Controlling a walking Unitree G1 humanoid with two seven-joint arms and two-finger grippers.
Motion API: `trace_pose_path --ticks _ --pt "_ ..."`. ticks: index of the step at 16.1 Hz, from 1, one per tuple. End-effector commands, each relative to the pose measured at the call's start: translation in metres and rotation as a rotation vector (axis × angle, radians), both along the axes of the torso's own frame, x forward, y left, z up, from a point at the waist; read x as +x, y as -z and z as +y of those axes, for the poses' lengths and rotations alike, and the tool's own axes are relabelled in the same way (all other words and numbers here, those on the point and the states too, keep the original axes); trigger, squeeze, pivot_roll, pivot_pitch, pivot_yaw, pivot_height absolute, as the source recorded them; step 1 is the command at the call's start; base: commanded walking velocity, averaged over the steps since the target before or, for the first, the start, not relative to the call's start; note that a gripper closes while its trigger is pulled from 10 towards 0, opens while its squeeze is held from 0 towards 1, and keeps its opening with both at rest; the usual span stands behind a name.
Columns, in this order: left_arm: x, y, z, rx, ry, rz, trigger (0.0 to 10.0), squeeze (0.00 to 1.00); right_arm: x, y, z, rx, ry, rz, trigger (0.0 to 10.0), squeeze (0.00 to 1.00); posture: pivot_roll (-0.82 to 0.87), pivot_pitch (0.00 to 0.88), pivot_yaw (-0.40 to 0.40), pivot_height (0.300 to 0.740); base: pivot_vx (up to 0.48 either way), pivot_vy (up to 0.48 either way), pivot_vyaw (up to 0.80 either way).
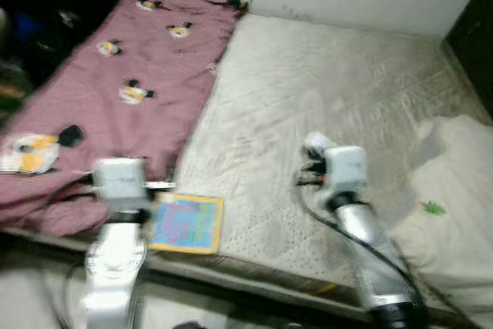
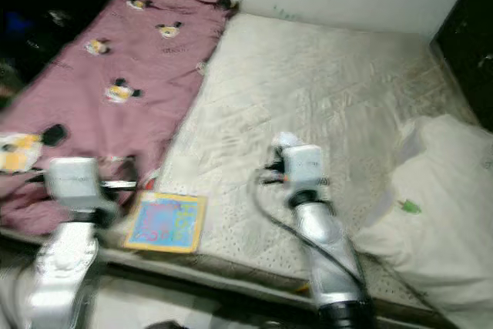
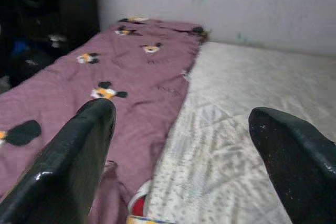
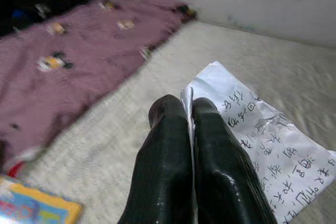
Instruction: Clean up the room
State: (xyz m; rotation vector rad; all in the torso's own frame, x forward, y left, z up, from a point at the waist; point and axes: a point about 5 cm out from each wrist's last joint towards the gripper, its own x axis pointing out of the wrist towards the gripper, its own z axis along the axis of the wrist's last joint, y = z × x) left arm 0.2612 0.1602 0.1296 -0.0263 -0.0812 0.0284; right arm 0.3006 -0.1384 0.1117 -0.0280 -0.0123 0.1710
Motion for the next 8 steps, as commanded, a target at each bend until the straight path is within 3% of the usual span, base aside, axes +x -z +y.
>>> trace_pose_path --ticks 1,8 --pt "0.0001 0.0001 0.0077 0.008 -0.023 0.008 10.0 0.0 0.0001 -0.0029 0.0046 0.017 -0.016 -0.012 10.0 0.0 0.03 0.124 -0.035 0.74 0.0 0.48 0.0" --pt "0.0009 0.0013 0.0067 0.005 -0.023 0.014 10.0 0.0 0.0011 -0.0014 0.0057 0.015 -0.024 -0.008 10.0 0.0 0.04 0.117 -0.035 0.74 0.0 0.48 0.0"
